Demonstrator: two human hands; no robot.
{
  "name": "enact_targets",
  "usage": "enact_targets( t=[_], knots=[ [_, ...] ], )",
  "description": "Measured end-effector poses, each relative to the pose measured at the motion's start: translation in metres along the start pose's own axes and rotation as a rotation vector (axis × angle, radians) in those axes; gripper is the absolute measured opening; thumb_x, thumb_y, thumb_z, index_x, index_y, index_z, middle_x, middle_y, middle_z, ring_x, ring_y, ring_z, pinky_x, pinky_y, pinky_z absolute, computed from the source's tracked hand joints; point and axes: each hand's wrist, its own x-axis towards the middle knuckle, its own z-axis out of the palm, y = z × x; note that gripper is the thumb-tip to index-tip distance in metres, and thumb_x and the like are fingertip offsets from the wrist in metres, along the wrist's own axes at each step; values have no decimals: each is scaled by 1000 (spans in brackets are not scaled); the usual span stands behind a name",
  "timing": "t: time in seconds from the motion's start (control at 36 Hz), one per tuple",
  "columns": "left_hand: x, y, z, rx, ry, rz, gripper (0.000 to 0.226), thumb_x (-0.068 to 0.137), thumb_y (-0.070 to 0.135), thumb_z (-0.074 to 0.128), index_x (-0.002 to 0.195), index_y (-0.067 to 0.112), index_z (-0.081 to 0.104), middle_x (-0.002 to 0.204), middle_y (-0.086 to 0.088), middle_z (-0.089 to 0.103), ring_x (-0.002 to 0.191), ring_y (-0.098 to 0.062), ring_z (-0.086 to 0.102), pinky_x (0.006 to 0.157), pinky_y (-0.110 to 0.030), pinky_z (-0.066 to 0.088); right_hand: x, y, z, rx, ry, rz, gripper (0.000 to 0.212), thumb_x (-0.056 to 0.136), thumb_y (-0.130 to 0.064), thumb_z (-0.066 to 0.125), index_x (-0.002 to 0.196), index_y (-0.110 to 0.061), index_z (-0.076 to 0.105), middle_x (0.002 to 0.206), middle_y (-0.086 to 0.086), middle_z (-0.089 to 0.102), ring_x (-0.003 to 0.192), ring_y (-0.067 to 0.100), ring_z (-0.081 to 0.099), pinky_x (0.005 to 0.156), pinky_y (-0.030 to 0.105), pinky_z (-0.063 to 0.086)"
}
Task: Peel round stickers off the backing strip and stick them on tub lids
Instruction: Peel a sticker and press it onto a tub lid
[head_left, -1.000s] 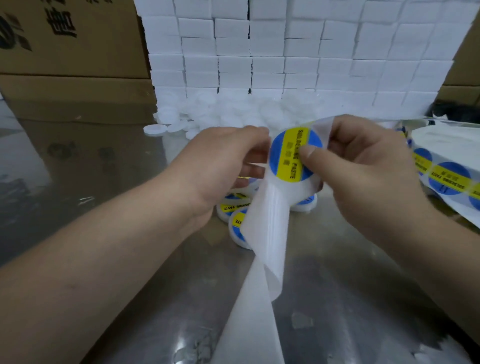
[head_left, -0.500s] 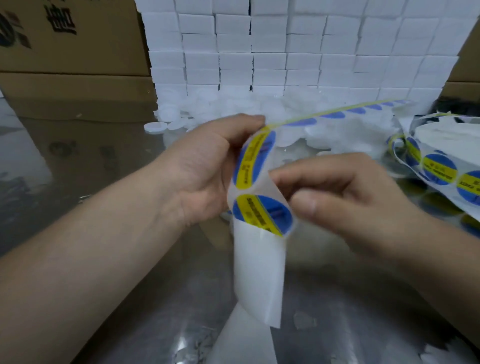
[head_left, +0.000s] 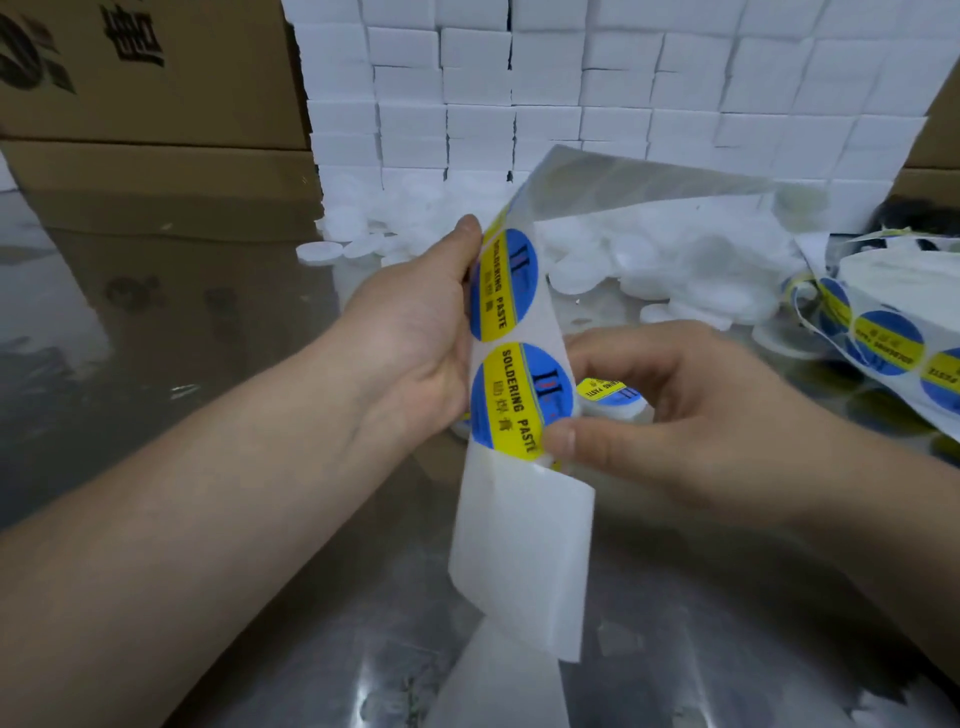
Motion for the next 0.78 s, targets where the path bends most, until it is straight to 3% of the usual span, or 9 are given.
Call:
enact_targets(
  t=[0.08, 0.14, 0.19, 0.31, 0.42, 0.53, 0.64, 0.69, 0.78],
  knots=[
    [3, 2, -5, 43, -48, -24, 52, 97, 46, 32, 115, 5, 59, 106, -18, 68, 94, -31, 67, 74, -42, 57, 5, 4, 1, 173, 200, 18, 12, 70, -17, 63, 78, -12, 69, 75, -3, 72, 68, 5, 65, 67, 18, 52],
    [2, 1, -6, 127, -34, 41, 50, 97, 44, 32, 113, 6, 59, 101, -14, 69, 88, -27, 67, 80, -39, 54, 9, 7, -3, 238, 420, 23, 10, 70, -17, 60, 68, -9, 67, 60, -3, 66, 56, 5, 58, 57, 16, 48],
    [0, -1, -6, 280, -37, 137, 35, 95, 38, 39, 95, 11, 61, 78, -4, 69, 66, -17, 63, 70, -31, 52, 12, 10, -10, 163, 620, 49, 15, 71, -22, 58, 59, -14, 62, 50, -5, 58, 49, 4, 51, 51, 13, 42],
    [-2, -7, -4, 510, -91, 247, 21, 90, 31, 50, 78, 18, 62, 65, 7, 65, 55, -10, 57, 59, -24, 47, 15, 18, -18, 88, 803, 116, 30, 74, -31, 54, 68, -1, 55, 53, -3, 51, 49, 5, 46, 51, 18, 39],
    [-6, -15, -2, 734, -151, 386, 15, 86, 21, 59, 73, 20, 66, 58, 11, 63, 54, -3, 57, 57, -16, 48, 16, 23, -17, 92, 830, 149, 31, 78, -34, 54, 63, -7, 58, 58, -2, 54, 57, 7, 47, 57, 23, 39],
    [-8, -21, 1, 730, -190, 334, 20, 87, 13, 56, 69, 19, 63, 52, 9, 61, 51, -6, 56, 64, -25, 50, 13, 14, -19, 182, 841, 66, 31, 78, -33, 55, 50, -22, 54, 49, -13, 47, 53, 4, 44, 54, 14, 36],
    [-1, -17, 1, 659, -90, 304, 21, 88, 14, 54, 69, 20, 62, 51, 10, 61, 46, -6, 54, 47, -13, 43, 11, 7, -14, 196, 730, 46, 12, 71, -23, 59, 59, -23, 60, 46, -8, 55, 55, 11, 52, 52, 14, 41],
    [3, -15, 3, 648, -85, 267, 16, 89, 15, 54, 78, 19, 65, 58, 10, 63, 51, -7, 56, 46, -11, 44, 11, 9, -12, 185, 665, 105, 9, 71, -17, 65, 64, -23, 62, 49, -5, 59, 54, 10, 56, 52, 15, 42],
    [5, -17, 5, 731, -162, 229, 18, 90, 18, 52, 93, 23, 68, 79, 8, 71, 71, -8, 66, 60, -15, 51, 11, 13, -9, 161, 604, 194, 5, 79, -15, 61, 75, -18, 60, 59, -3, 63, 54, 8, 62, 53, 24, 47]
  ],
)
